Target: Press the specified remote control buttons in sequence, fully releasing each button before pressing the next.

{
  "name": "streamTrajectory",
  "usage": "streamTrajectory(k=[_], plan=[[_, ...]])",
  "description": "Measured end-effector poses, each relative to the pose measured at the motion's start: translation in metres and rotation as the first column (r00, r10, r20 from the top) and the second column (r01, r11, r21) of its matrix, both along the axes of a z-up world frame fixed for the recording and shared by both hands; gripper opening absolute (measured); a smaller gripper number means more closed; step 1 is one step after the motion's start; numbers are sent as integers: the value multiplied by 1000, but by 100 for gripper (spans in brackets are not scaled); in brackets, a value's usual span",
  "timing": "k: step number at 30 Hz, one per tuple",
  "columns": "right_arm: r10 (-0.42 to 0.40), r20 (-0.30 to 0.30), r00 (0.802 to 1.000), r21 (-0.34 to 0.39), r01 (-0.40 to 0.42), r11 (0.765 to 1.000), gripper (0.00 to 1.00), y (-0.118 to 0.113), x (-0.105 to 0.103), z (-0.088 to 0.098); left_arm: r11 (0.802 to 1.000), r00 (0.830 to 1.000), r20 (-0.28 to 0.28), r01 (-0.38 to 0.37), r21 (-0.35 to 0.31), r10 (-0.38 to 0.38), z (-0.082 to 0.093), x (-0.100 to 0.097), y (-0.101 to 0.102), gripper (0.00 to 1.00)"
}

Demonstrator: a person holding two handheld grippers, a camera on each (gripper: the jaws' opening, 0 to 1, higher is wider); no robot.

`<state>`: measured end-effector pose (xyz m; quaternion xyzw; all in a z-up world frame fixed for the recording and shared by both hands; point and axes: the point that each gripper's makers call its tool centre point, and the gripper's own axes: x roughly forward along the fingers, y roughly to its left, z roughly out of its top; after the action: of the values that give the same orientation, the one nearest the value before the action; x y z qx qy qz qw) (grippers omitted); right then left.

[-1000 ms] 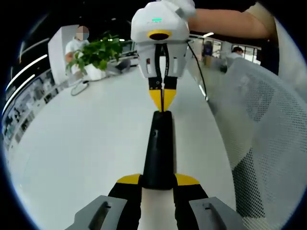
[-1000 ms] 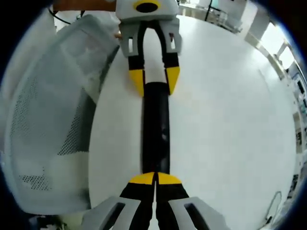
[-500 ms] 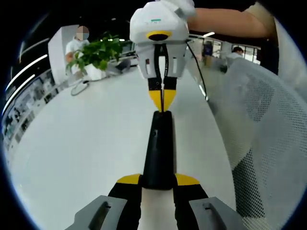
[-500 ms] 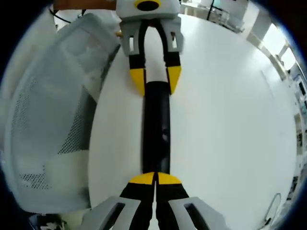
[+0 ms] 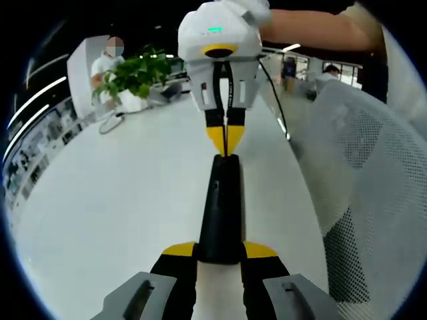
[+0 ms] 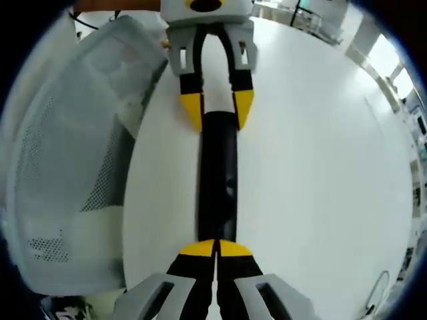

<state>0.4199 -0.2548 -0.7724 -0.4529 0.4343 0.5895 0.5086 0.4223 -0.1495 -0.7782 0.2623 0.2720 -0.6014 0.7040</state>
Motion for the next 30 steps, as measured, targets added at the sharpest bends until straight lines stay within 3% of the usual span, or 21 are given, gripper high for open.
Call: streamTrajectory(k=[30], plan=[[-4,26,1000,20,4,1000,0,4,2,8,1000,1000,1,0,2,0,-1,-1,1,24]])
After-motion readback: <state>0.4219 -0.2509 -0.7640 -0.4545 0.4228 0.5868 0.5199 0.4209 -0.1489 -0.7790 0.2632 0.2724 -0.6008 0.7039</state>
